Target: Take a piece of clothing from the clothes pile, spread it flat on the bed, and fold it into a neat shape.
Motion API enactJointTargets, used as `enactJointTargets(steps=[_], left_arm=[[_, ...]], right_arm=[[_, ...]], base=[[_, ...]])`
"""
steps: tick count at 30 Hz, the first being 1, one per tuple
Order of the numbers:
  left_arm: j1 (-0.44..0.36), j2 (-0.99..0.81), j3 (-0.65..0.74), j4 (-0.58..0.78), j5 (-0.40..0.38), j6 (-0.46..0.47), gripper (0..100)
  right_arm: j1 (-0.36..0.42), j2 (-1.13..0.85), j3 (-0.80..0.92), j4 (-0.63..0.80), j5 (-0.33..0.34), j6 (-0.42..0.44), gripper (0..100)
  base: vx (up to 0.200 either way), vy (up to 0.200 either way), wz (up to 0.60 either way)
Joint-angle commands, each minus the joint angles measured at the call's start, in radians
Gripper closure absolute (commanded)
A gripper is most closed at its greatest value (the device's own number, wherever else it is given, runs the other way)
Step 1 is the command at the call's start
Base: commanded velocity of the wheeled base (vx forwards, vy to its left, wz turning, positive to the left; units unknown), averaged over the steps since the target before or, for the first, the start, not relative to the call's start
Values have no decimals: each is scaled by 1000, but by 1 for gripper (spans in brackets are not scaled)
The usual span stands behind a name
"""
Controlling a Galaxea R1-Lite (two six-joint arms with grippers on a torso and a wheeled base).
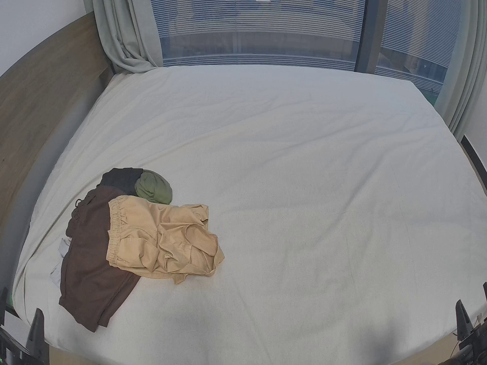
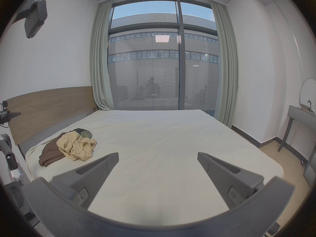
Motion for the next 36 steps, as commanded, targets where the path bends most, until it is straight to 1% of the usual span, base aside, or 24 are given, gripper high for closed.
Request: enactJointTargets(steps=[1,3,6,7,8,10,14,22,26,33,36], left_arm=[[-29,145,-88,-22,0,-13,0],[-46,174,-94,-26,-2,-42,0],[-68,214,-111,-29,-6,-122,0],[-68,217,-111,-31,-6,-123,0],[-77,249,-114,-33,-11,-160,0],[-85,273,-120,-34,-20,-202,0],[-95,321,-142,-36,-39,-243,0],[-101,473,-238,-48,-52,-298,0],[-100,574,-249,-114,-71,-317,0],[-91,810,-252,-292,-78,-321,0],[-85,855,-252,-318,-88,-321,0]], right_arm=[[4,-10,18,0,0,2,0],[4,-10,18,0,0,1,0],[4,-10,18,0,0,2,0],[4,-10,18,0,0,2,0],[4,-10,18,0,0,2,0],[3,-10,18,0,0,2,0],[3,-10,18,0,0,2,0],[3,-10,18,0,0,1,0],[3,-10,18,0,0,1,0],[4,-10,18,0,0,1,0],[3,-10,18,0,0,1,0]], base=[[0,0,0],[0,0,0],[0,0,0],[0,0,0],[0,0,0],[0,0,0],[0,0,0],[0,0,0],[0,0,0],[0,0,0],[0,0,0]])
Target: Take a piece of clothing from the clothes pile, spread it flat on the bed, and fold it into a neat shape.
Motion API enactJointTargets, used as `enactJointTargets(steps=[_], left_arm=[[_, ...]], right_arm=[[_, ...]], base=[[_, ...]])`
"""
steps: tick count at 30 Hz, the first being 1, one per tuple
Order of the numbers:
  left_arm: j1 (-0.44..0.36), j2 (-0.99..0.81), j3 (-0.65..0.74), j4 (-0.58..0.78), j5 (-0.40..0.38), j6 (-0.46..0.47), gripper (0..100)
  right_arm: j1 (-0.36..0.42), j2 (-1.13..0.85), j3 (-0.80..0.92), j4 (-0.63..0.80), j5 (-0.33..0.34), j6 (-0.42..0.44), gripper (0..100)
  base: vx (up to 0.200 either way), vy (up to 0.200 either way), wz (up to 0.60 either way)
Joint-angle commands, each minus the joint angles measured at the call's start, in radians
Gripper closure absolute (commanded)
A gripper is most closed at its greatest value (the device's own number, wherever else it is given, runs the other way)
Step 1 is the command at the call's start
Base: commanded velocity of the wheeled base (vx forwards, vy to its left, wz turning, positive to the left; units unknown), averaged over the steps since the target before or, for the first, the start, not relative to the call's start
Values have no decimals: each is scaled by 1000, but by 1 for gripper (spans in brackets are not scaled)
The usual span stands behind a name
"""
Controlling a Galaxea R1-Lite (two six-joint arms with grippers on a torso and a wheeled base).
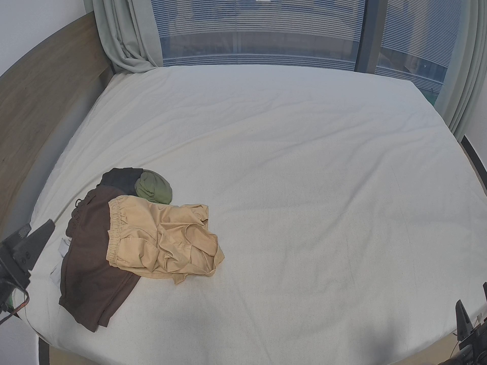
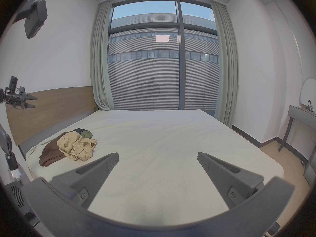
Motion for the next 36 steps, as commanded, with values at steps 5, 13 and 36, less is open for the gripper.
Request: enactJointTargets(steps=[5,13,36], left_arm=[[58,249,-37,-62,-44,-4,0],[230,384,-57,-65,-204,-1,0],[327,708,-111,-87,-475,8,0]], right_arm=[[1,-10,18,0,0,0,0],[1,-10,18,0,0,0,0],[1,-10,18,0,0,-2,0]], base=[[0,0,0],[0,0,0],[0,0,0]])
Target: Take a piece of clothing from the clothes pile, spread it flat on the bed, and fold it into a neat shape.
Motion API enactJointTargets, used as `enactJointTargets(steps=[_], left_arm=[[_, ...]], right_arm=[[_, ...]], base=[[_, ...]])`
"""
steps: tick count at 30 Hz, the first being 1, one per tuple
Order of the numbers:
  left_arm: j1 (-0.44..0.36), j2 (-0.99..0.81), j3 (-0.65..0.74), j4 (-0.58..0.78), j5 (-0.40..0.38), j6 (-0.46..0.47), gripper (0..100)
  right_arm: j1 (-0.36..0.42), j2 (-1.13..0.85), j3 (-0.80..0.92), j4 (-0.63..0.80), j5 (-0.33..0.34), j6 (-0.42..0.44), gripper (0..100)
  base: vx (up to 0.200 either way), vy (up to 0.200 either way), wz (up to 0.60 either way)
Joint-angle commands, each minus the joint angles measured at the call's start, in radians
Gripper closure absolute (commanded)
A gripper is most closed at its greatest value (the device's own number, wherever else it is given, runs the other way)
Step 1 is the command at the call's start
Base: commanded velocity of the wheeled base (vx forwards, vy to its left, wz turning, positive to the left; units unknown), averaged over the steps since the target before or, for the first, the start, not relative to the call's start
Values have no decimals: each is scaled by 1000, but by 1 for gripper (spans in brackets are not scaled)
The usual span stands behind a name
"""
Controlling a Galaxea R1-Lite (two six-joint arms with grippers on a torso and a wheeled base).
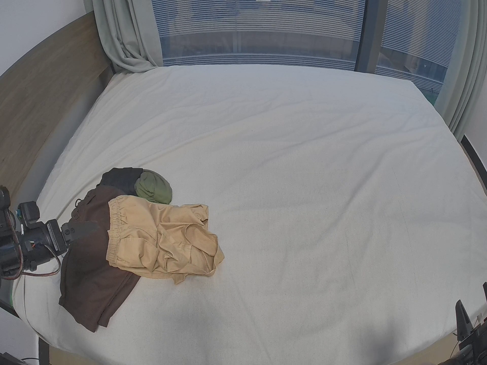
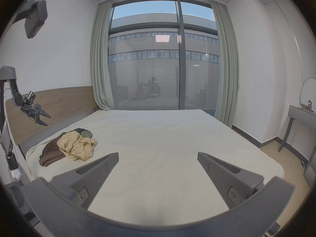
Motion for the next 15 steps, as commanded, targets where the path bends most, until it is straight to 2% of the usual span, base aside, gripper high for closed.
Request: enactJointTargets(steps=[1,15], left_arm=[[1,91,-5,-19,-2,4,0],[15,330,-5,-237,-7,-3,0]], right_arm=[[0,-10,18,0,0,-1,0],[0,-10,18,0,0,1,0]], base=[[0,0,0],[0,0,0]])
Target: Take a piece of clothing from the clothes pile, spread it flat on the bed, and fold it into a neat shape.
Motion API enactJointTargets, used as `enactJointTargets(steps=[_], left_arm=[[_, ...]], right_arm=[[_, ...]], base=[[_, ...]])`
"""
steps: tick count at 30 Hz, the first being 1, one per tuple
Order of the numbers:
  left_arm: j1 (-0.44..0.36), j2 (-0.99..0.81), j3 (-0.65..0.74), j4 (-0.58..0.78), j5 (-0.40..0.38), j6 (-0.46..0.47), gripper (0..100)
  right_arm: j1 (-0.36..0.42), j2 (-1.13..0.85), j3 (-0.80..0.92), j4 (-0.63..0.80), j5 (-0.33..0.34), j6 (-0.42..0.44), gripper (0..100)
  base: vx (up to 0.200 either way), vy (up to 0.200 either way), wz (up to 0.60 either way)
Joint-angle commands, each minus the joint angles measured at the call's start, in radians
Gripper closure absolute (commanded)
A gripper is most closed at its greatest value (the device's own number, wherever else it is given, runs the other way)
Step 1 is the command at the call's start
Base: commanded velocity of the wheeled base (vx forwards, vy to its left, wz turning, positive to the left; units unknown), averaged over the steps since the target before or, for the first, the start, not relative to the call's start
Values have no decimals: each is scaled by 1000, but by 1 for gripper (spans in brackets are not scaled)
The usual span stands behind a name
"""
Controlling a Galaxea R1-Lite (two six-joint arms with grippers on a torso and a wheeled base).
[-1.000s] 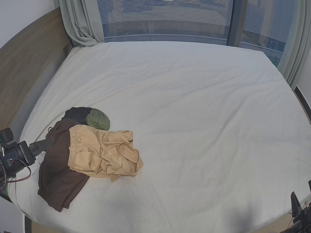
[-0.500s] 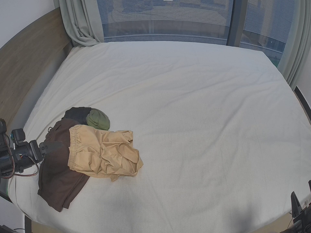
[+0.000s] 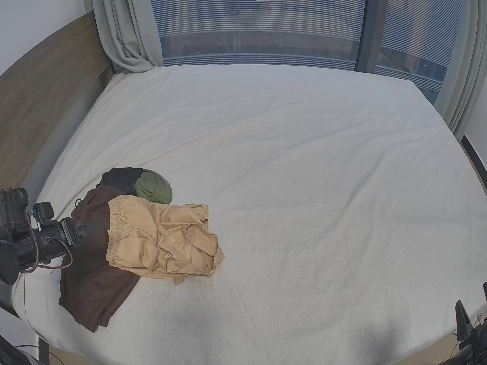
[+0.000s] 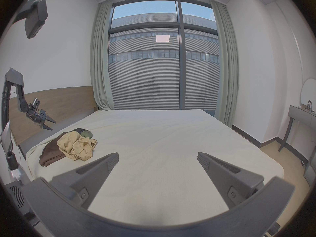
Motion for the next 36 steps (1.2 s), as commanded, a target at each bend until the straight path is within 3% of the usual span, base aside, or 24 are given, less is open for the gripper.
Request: enactJointTargets(steps=[1,13,36], left_arm=[[4,114,-1,-45,0,-4,0],[-5,275,-46,-148,1,-7,0],[-59,416,-187,-155,-2,-2,0]], right_arm=[[0,-10,18,0,0,-1,0],[0,-10,18,0,0,0,0],[0,-10,18,0,0,0,0]], base=[[0,0,0],[0,0,0],[0,0,0]])
